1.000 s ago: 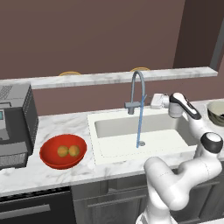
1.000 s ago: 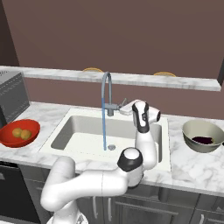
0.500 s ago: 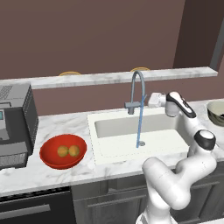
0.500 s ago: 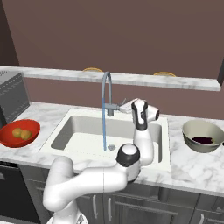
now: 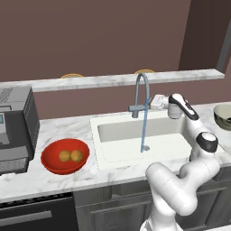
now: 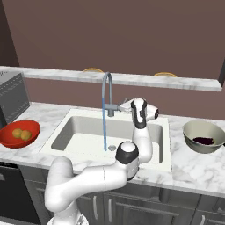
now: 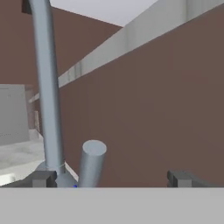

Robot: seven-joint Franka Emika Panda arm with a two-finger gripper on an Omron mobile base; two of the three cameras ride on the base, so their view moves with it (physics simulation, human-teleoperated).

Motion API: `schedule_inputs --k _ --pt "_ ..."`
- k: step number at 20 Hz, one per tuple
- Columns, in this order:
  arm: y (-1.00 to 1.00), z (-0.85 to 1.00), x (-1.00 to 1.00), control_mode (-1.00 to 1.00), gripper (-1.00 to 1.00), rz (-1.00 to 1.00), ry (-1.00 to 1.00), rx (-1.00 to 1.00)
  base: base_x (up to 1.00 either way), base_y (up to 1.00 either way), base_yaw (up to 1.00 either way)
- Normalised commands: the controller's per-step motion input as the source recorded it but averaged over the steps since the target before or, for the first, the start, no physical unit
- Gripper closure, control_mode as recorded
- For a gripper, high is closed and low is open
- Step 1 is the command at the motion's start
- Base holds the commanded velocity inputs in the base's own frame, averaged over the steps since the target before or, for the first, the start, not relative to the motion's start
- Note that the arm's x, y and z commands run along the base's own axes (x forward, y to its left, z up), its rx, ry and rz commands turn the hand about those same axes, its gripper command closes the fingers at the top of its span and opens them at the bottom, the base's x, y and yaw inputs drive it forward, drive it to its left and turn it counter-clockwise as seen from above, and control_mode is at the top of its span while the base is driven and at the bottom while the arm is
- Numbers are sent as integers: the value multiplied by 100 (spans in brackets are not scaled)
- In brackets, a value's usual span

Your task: Pick the apples from the sink and place them in one bowl. Place the eggplant in the other bowl. Then turn off the sink faucet.

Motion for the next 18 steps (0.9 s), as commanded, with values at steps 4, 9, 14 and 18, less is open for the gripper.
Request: schedule_inputs --k 4,9,14,18 --pt "14 0 2 -100 -100 7 -2 1 0 0 0" --pt "58 0 0 -100 -100 13 -3 -1 0 0 0" --pt "80 0 0 -100 -100 19 -3 -6 0 0 0" --pt "78 0 0 -100 -100 19 -5 -7 0 0 0"
